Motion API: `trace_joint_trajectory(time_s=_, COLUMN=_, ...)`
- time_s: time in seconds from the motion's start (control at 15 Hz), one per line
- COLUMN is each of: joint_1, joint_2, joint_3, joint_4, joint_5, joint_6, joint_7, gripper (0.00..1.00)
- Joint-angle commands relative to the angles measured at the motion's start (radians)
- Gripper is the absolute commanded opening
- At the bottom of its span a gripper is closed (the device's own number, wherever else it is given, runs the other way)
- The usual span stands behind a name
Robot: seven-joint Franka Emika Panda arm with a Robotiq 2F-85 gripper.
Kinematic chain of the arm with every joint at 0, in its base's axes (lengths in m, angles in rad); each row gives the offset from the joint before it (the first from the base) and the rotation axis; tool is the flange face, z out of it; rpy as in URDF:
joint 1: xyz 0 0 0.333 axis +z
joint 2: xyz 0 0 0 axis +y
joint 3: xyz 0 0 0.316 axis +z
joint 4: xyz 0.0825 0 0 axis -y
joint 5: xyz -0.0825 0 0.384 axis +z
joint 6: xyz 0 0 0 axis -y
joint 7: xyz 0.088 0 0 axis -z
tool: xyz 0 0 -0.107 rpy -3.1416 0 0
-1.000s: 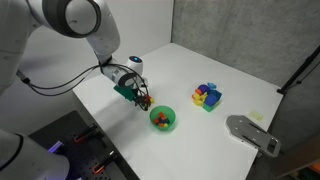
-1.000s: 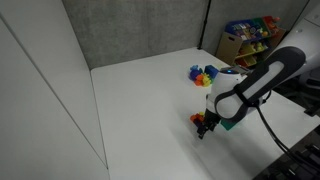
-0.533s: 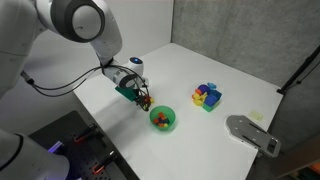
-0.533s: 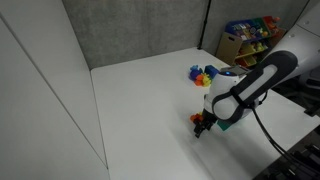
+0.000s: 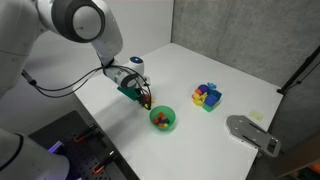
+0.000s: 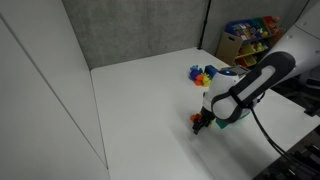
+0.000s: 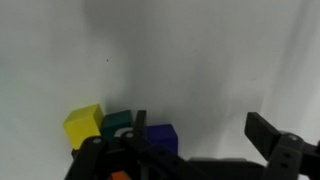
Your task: Put one blue block in the bowl
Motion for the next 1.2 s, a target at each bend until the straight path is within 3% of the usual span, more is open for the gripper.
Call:
trace_joint_trajectory(time_s=0.0, joint_1=0.02, joint_2=0.02, joint_3=-0.024, joint_4=0.024, joint_5=-0.03, joint_6=0.019, joint_7=0.003, gripper=1.0)
trace_joint_trajectory(time_s=0.87, joint_1=0.079, joint_2=0.05, joint_3=-0.079, joint_4=0.079, joint_5=-0.087, joint_6=0.038, joint_7=0.012, gripper=1.0)
trace_joint_trajectory(time_s=0.93, joint_1=0.076, joint_2=0.048, joint_3=-0.078, joint_4=0.082, joint_5=-0.089, joint_6=0.029, joint_7=0.009, gripper=0.9)
trace_joint_trajectory(time_s=1.0, joint_1=0.076, joint_2=0.047, joint_3=-0.078, joint_4=0.082, joint_5=-0.09, joint_6=0.028, joint_7=0.008, gripper=0.72)
trace_joint_trajectory(time_s=1.13, joint_1=0.077, joint_2=0.04, joint_3=-0.08, joint_4=0.078, joint_5=-0.089, joint_6=0.021, joint_7=0.012, gripper=0.56)
